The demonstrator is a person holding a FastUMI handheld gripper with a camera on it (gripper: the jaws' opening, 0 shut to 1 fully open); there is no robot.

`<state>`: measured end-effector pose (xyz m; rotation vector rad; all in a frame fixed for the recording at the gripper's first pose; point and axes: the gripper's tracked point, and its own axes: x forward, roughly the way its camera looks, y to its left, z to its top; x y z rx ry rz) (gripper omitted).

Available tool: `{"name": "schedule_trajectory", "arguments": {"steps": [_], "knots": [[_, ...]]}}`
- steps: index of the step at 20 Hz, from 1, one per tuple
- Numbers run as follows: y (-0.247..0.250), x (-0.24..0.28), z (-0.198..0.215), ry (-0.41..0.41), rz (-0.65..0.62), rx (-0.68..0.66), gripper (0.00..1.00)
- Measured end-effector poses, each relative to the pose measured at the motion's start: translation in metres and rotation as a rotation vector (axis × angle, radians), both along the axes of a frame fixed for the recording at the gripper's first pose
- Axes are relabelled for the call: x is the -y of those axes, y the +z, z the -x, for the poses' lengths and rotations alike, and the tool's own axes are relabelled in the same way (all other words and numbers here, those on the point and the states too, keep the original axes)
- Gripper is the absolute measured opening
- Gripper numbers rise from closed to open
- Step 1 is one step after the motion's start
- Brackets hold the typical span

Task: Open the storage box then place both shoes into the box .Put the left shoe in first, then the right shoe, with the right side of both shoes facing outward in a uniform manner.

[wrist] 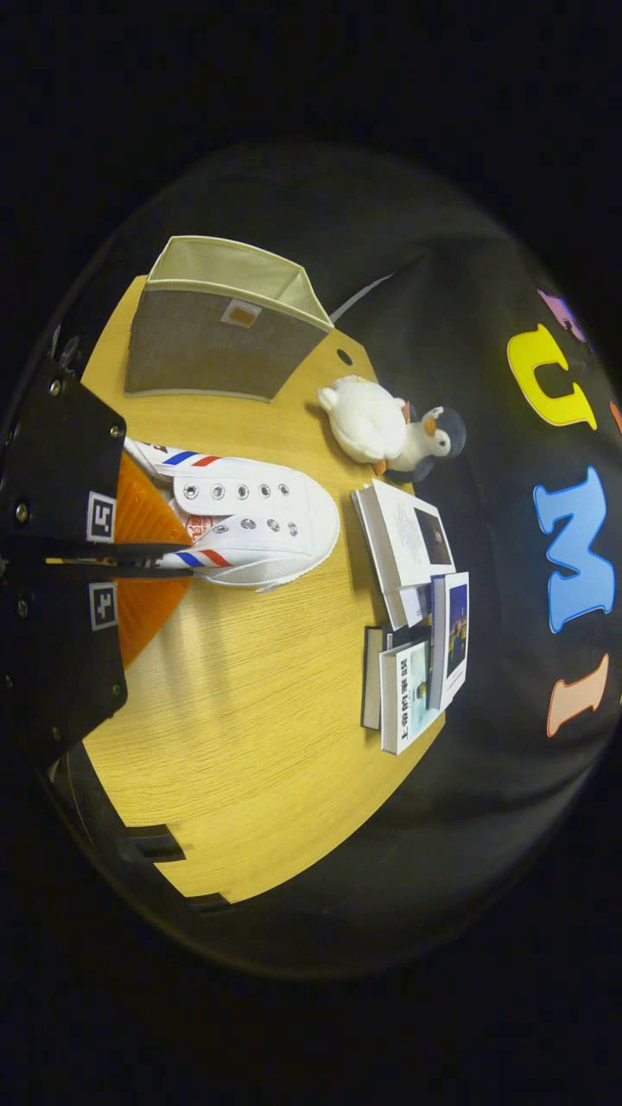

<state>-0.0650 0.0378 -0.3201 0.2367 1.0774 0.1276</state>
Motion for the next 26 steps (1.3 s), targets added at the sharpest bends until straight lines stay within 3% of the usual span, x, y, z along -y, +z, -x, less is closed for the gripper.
{"name": "schedule_trajectory", "arguments": {"steps": [17,26], "knots": [[0.075,-0.145,-0.014,0.109,-0.118,0.049,0.03],[0.079,-0.23,-0.021,0.154,-0.172,0.035,0.03]]}}
